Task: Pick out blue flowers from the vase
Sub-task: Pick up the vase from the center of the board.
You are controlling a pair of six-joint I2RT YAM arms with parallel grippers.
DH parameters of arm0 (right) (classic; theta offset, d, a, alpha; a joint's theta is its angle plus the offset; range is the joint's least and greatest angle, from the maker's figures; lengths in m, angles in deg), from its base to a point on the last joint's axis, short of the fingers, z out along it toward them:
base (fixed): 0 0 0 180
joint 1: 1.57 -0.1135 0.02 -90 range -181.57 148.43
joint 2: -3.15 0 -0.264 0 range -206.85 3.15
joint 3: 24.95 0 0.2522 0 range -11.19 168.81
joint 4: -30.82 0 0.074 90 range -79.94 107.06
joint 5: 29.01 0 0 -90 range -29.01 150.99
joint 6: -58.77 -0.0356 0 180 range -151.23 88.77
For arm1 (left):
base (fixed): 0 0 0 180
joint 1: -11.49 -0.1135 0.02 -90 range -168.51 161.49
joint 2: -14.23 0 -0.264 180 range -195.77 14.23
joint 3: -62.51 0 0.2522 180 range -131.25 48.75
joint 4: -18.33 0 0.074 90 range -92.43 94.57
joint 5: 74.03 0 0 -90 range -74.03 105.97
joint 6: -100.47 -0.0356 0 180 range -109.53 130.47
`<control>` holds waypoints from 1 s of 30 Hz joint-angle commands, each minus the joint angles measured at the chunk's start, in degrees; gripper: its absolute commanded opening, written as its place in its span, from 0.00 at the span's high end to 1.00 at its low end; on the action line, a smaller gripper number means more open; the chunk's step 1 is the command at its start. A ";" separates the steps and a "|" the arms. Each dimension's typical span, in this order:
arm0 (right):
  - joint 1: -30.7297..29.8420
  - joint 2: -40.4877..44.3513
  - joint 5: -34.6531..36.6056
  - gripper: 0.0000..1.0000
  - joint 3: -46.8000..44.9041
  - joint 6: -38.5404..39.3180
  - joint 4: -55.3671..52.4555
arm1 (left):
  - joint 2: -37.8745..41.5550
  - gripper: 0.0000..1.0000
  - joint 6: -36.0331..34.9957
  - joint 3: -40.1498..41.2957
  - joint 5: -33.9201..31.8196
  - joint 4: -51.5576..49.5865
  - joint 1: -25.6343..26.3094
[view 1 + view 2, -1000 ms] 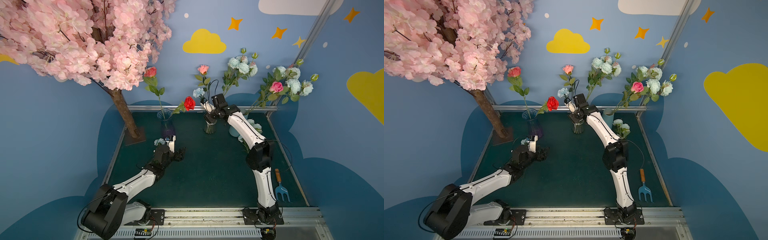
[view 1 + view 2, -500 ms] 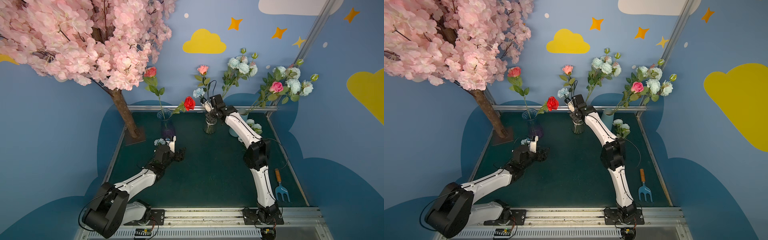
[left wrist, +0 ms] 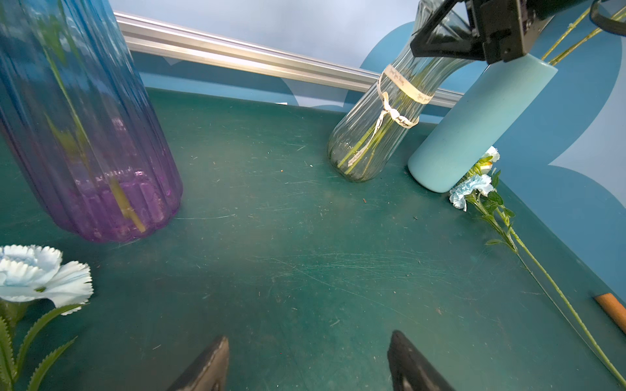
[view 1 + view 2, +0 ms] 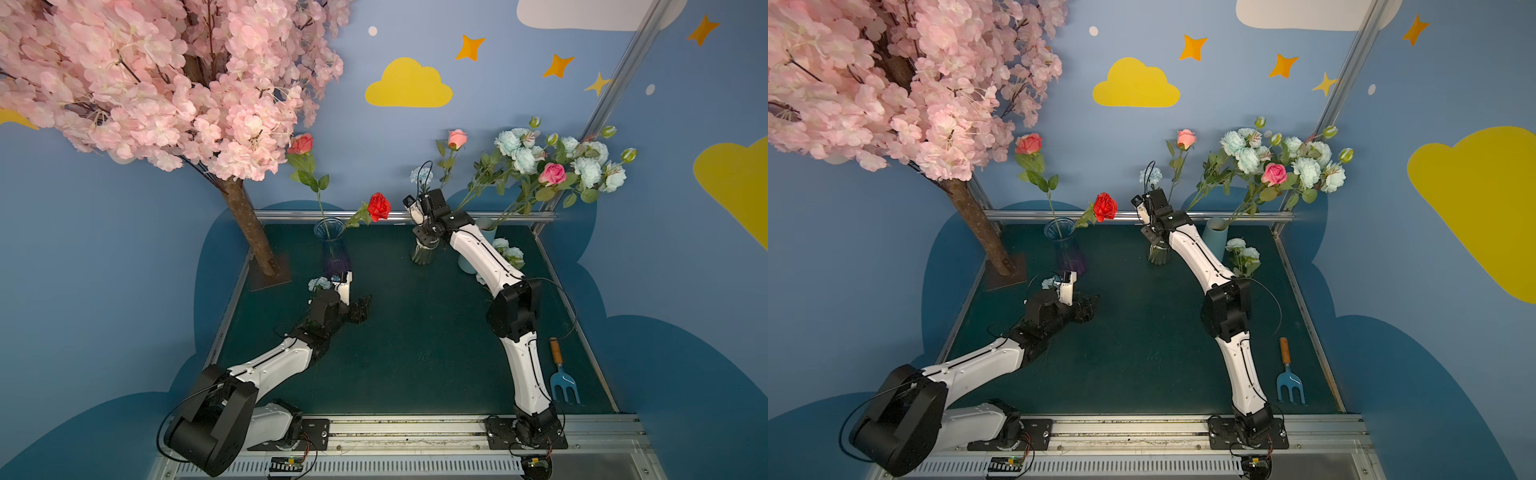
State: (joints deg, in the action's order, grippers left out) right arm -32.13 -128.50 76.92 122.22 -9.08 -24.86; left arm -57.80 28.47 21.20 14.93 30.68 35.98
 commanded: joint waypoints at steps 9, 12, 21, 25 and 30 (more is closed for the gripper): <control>-1.56 1.02 1.38 1.00 -2.31 0.15 -1.86 | 0.40 0.26 -0.44 -1.20 -0.29 0.17 -0.12; -2.24 2.52 2.10 1.00 -3.14 0.40 -1.87 | 0.41 0.26 -0.50 -1.19 -0.28 0.16 -0.12; -4.79 9.11 5.02 1.00 -7.11 1.57 -2.26 | 0.56 0.26 -0.39 -1.02 -0.46 0.28 -0.13; -6.03 11.39 6.17 1.00 -8.21 1.75 -3.63 | 0.66 0.26 -0.33 -0.87 -0.46 0.41 -0.11; -7.21 14.09 7.00 1.00 -9.79 1.67 -5.56 | 1.00 0.26 -0.28 -0.49 -0.59 0.70 -0.14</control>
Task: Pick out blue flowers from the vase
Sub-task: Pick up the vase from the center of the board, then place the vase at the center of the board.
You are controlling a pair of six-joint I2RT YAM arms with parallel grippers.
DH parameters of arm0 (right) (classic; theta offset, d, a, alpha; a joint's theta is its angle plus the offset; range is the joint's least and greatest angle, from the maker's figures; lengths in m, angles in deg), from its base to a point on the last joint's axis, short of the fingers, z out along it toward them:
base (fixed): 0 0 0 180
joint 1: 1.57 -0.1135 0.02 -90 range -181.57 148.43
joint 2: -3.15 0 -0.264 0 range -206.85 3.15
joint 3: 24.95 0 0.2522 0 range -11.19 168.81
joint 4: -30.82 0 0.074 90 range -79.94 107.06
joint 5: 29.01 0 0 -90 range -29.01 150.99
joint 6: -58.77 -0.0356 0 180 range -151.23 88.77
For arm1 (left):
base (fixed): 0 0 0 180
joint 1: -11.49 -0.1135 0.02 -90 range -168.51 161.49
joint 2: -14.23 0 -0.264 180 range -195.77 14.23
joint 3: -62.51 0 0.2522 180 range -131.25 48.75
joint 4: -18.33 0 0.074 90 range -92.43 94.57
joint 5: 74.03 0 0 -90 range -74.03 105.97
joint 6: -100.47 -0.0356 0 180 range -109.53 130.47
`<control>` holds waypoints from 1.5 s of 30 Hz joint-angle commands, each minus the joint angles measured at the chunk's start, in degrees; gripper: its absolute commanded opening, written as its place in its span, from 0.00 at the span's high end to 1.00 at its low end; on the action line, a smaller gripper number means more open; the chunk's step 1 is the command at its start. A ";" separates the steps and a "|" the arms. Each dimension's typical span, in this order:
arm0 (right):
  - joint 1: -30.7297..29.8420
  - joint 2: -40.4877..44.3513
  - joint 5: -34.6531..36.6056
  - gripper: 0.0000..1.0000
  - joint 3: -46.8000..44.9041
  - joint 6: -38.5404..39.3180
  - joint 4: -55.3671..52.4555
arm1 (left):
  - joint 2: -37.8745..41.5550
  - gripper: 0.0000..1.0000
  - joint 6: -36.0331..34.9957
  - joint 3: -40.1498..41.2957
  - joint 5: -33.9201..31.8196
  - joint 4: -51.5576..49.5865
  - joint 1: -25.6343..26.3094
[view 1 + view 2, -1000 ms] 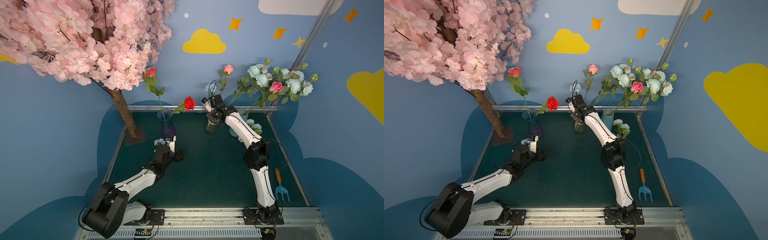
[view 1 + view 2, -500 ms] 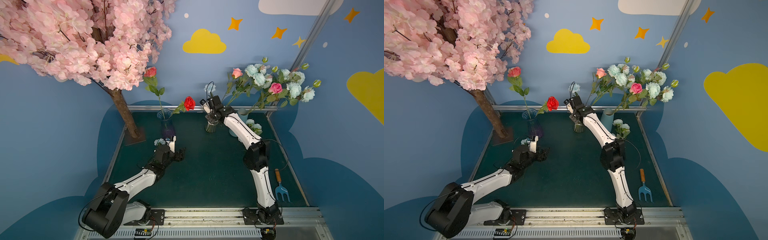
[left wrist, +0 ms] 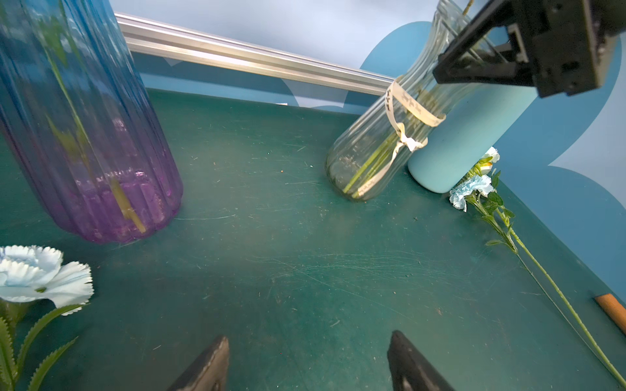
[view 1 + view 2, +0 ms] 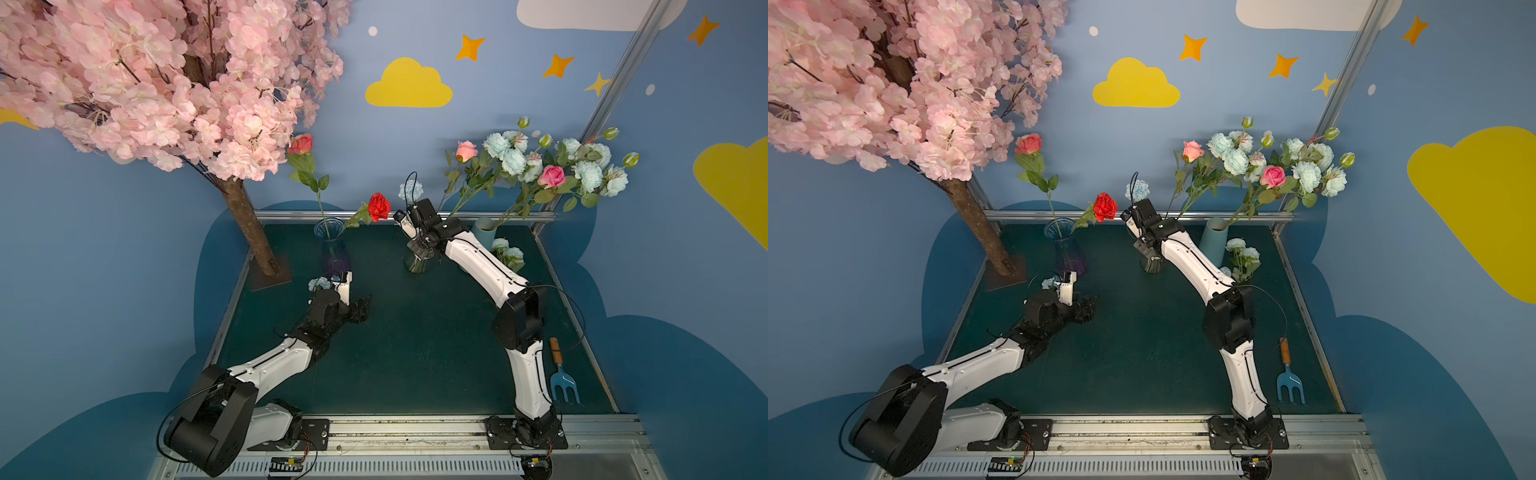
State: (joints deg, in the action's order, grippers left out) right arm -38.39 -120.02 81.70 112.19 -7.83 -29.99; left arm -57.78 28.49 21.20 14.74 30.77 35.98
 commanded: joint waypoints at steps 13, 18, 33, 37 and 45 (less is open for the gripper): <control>-5.20 13.78 6.41 1.00 -5.51 -0.73 -6.63 | 2.55 0.26 0.30 1.24 -1.29 1.97 -0.28; -8.23 18.73 8.24 1.00 -10.28 -2.42 -8.26 | 3.96 0.27 1.43 2.64 -2.49 2.87 -0.73; -20.65 27.66 13.21 1.00 -20.26 -11.44 -14.18 | 5.72 0.28 4.21 5.56 -1.59 5.35 -3.40; -24.50 27.81 14.31 1.00 -21.33 -13.67 -17.03 | 5.78 0.28 4.72 5.86 -0.96 5.87 -4.05; -30.86 29.08 15.74 1.00 -23.62 -17.53 -18.99 | 6.04 0.28 5.47 6.39 -0.27 6.41 -4.80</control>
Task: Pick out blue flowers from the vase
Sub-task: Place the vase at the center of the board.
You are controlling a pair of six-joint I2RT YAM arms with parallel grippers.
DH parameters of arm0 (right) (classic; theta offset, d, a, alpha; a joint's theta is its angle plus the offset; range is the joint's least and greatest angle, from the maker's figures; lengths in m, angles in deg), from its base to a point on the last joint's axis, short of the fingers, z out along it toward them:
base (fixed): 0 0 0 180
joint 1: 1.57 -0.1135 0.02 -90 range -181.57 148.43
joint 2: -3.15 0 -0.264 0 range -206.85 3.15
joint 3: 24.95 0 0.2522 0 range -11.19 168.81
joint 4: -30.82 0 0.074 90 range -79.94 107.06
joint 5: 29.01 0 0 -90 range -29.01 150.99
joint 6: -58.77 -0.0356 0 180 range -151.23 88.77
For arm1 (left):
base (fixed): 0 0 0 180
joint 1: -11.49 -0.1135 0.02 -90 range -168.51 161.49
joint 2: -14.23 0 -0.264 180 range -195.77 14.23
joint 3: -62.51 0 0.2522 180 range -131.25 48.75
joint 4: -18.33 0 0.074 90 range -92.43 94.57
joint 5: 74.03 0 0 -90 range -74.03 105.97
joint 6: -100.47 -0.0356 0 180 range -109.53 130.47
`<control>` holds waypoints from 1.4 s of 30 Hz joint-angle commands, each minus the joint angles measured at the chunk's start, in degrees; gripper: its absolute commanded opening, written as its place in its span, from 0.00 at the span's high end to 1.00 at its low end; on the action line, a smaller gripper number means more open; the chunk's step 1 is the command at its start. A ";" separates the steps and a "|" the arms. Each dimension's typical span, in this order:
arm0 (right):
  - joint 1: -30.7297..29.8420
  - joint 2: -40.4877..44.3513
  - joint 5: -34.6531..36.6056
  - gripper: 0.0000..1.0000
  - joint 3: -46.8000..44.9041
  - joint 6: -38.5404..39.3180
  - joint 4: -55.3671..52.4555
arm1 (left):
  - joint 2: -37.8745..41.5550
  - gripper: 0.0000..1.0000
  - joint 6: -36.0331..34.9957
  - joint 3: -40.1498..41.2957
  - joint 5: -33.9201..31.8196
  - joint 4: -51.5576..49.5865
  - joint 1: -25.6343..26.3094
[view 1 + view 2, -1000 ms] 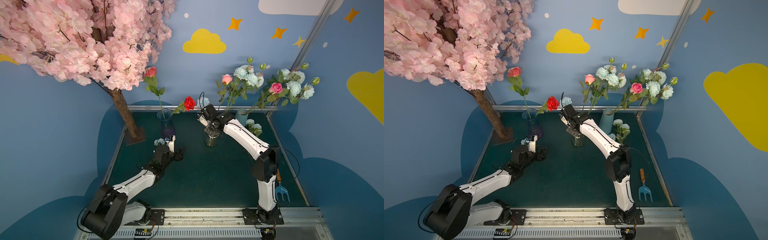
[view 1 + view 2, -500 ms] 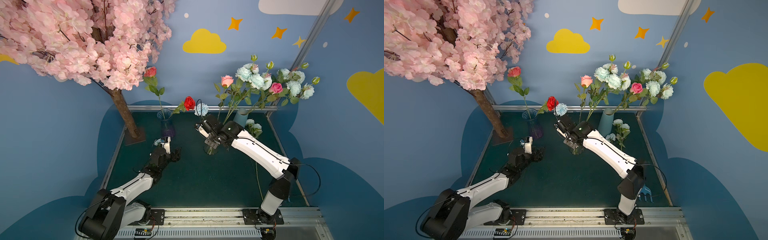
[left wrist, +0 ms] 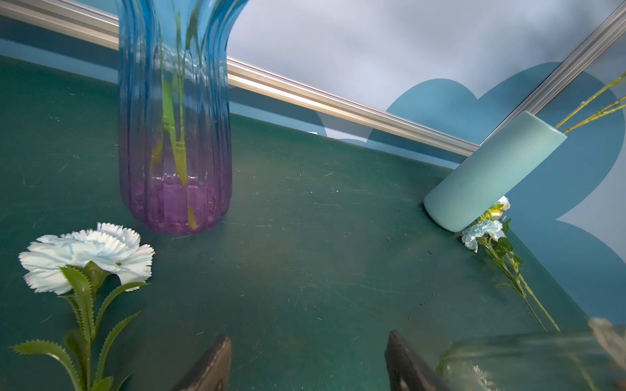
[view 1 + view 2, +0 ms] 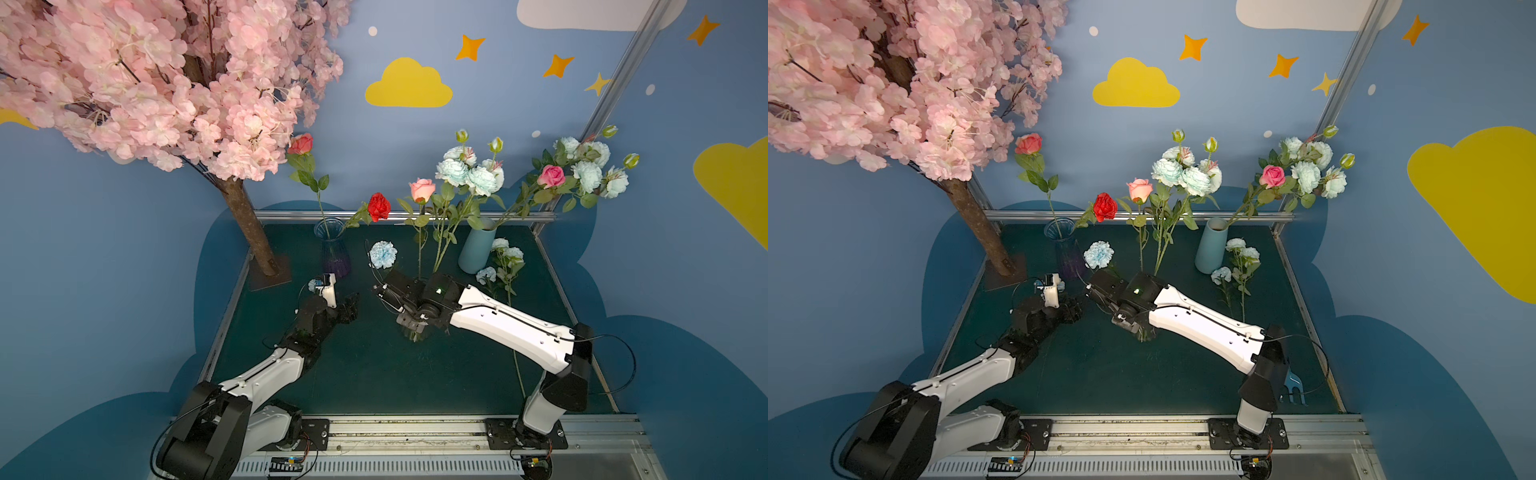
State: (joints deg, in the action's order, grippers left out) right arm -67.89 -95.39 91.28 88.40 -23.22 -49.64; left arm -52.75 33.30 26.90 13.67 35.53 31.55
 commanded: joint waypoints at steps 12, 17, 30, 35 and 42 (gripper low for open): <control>-4.24 6.78 5.21 1.00 -6.11 -6.80 2.35 | 0.51 0.28 1.12 0.50 1.34 1.73 -0.95; -3.99 7.86 4.97 1.00 -8.36 -7.39 3.41 | 0.35 0.28 1.17 0.44 1.16 1.60 -0.95; -3.95 10.34 3.33 1.00 -13.10 -8.88 6.04 | 0.30 0.28 1.20 0.37 1.08 1.47 -0.98; -4.05 10.30 3.02 1.00 -13.98 -9.41 6.77 | 0.36 0.28 1.23 0.37 1.12 1.47 -0.93; -4.16 9.95 3.09 1.00 -14.60 -9.94 6.63 | 0.36 0.28 1.14 0.40 1.16 1.47 -0.92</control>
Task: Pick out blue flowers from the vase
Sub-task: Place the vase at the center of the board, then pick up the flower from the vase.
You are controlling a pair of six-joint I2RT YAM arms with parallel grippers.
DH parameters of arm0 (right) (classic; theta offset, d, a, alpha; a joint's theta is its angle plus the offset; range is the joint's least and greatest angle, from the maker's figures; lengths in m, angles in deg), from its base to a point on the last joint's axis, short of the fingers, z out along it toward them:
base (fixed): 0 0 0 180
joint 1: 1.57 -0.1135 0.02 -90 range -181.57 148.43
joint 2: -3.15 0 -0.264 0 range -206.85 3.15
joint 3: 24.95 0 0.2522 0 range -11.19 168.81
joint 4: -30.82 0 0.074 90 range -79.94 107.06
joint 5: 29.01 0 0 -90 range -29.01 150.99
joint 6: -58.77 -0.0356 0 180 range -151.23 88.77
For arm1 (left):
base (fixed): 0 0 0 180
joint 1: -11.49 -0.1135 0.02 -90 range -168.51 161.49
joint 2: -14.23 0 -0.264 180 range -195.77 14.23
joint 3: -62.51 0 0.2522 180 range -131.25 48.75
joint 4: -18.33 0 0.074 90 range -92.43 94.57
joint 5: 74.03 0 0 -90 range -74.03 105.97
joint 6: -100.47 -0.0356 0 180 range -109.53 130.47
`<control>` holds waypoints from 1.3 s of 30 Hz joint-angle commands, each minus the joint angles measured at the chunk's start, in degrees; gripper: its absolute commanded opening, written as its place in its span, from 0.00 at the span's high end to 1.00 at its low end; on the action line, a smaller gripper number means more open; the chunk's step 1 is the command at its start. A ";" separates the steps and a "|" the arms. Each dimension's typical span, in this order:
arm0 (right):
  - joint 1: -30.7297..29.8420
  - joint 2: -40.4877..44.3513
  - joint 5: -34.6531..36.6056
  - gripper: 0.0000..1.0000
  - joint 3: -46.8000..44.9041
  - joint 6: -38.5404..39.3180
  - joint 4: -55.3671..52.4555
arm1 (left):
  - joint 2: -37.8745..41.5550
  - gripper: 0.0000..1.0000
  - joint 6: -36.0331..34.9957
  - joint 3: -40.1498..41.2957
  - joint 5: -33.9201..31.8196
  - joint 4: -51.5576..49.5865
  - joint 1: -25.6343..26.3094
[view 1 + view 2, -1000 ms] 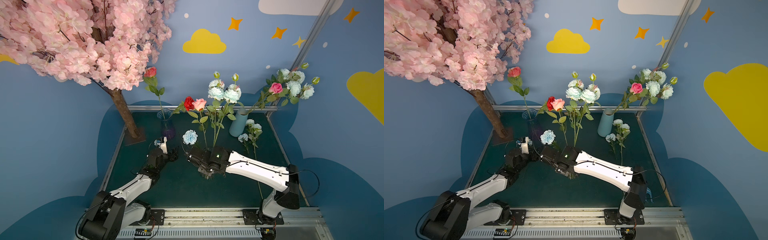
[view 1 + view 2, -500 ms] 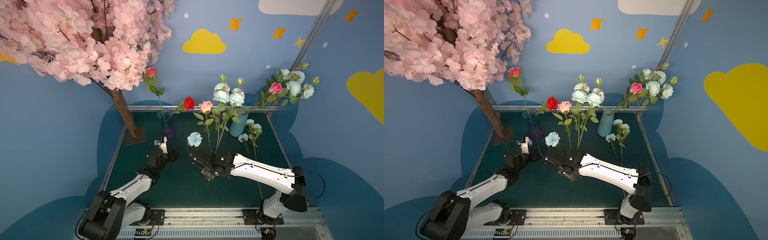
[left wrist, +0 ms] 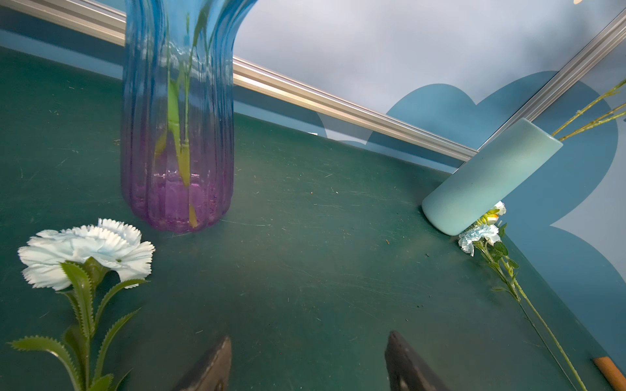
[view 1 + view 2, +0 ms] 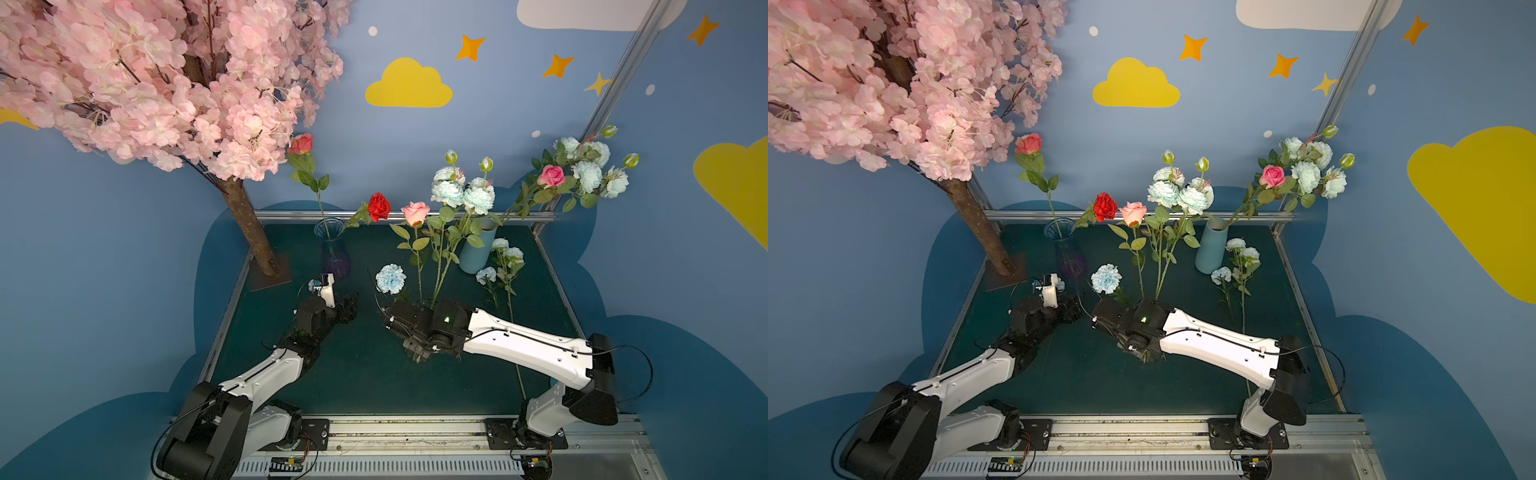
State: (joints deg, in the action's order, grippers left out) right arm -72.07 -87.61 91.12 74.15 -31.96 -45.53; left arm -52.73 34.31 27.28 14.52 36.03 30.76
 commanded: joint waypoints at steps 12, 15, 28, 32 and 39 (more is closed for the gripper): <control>-0.14 5.62 -0.14 0.58 -1.63 0.71 8.35 | 0.70 0.28 0.07 0.11 0.97 0.88 -0.14; -0.14 7.82 -1.72 0.54 -2.43 0.83 10.47 | 1.06 0.28 -0.16 0.07 1.69 0.88 -0.19; -0.45 29.52 -5.65 0.46 -18.53 0.08 29.94 | 3.70 0.28 -2.66 -1.18 7.59 0.81 2.80; 1.60 36.28 -7.79 0.51 -25.60 -1.32 35.34 | 6.01 0.29 -4.79 -1.74 7.90 0.76 6.34; 8.90 39.40 -17.18 0.72 -28.70 -3.28 36.15 | 9.56 0.32 -7.38 -3.39 9.99 0.88 12.17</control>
State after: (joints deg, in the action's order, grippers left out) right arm -65.07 -48.88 78.62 46.05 -33.80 -12.27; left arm -44.58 29.24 25.66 22.87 35.97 41.47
